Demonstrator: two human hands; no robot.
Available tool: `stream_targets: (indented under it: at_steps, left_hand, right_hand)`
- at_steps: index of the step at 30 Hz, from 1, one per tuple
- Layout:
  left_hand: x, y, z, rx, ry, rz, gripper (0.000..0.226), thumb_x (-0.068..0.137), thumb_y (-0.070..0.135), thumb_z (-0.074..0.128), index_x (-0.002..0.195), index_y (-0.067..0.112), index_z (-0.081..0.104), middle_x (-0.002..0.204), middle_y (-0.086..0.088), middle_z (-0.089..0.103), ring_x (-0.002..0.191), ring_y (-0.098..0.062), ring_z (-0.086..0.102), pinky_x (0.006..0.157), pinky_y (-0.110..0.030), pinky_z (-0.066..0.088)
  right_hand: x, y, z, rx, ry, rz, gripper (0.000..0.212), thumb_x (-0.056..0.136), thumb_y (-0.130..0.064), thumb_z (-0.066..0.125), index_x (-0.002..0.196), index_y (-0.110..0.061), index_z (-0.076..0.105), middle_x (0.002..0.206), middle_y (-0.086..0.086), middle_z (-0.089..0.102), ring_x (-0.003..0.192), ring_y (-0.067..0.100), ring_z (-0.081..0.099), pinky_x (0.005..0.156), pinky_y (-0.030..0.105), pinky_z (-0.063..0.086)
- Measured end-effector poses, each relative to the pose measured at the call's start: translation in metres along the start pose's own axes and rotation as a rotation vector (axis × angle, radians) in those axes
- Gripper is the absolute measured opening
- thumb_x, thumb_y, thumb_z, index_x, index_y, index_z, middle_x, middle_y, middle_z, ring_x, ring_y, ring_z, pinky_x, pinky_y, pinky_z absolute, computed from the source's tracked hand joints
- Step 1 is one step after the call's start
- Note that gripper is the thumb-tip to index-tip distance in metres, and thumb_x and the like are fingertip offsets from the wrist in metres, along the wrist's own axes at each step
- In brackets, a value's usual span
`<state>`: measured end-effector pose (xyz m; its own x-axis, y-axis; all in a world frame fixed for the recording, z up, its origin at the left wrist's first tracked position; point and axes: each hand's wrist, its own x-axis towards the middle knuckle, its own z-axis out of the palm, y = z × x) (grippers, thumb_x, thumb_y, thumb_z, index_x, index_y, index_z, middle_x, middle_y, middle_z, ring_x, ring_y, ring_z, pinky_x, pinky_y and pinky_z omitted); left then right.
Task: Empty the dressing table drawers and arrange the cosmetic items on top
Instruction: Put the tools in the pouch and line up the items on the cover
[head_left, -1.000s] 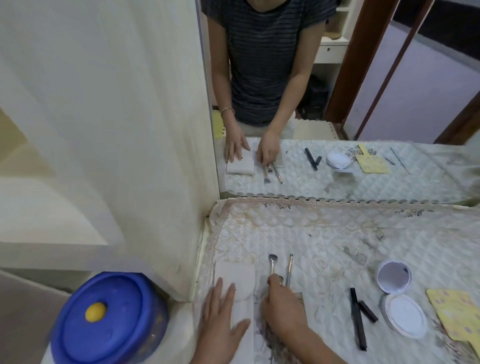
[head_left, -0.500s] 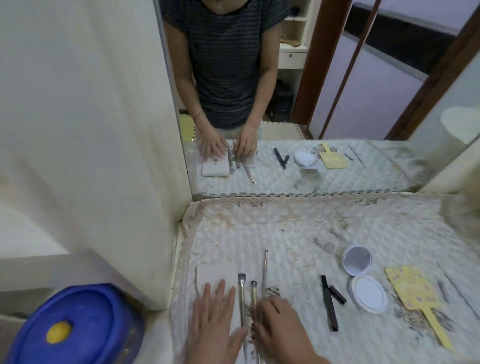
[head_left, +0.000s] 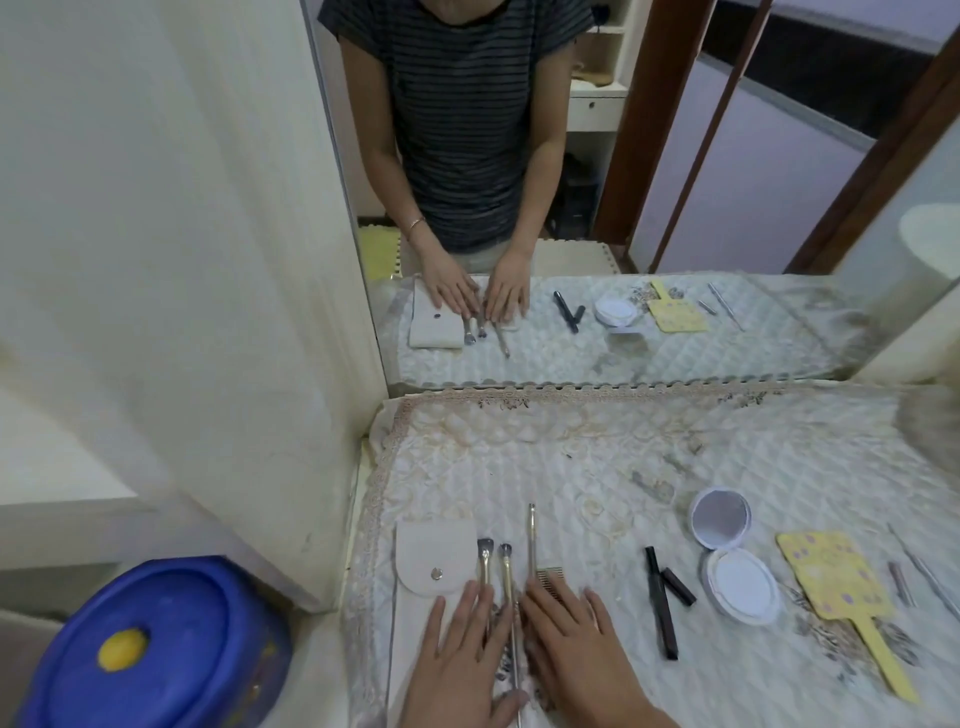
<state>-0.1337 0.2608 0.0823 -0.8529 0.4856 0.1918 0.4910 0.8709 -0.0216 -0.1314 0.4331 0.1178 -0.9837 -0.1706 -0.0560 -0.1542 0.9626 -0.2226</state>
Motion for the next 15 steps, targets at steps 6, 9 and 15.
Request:
stream_targets:
  at_steps: [6, 9, 15]
  left_hand:
    - [0.018, 0.004, -0.008, -0.114, -0.074, -0.095, 0.064, 0.072, 0.057, 0.039, 0.122, 0.017, 0.046, 0.138, 0.002, 0.052, 0.145, -0.013, -0.01, 0.111, -0.039, 0.006]
    - [0.016, 0.003, -0.009, -0.162, -0.054, -0.094, 0.052, 0.091, 0.053, 0.023, 0.123, 0.018, 0.045, 0.158, 0.006, 0.005, 0.145, -0.011, -0.009, 0.114, -0.038, 0.003]
    - [-0.002, -0.016, -0.025, -0.146, -0.04, -0.241, 0.058, 0.09, 0.059, 0.013, 0.135, 0.029, 0.035, 0.157, 0.012, -0.006, 0.144, -0.012, -0.011, 0.116, -0.037, -0.004]
  right_hand:
    - [-0.021, 0.007, 0.013, 0.018, 0.056, -0.103, 0.042, 0.095, -0.045, 0.011, 0.119, -0.04, 0.045, 0.153, -0.021, 0.003, 0.142, -0.002, -0.005, 0.114, 0.026, 0.001]
    - [-0.02, 0.006, 0.007, 0.06, 0.089, -0.118, 0.038, 0.086, -0.046, 0.036, 0.122, -0.038, 0.045, 0.149, -0.018, 0.013, 0.141, -0.004, -0.003, 0.111, 0.025, 0.007]
    - [-0.018, 0.015, 0.003, 0.005, 0.042, -0.012, 0.052, 0.091, -0.054, 0.016, 0.138, -0.035, 0.031, 0.156, -0.016, -0.005, 0.142, -0.001, -0.008, 0.114, 0.023, -0.002]
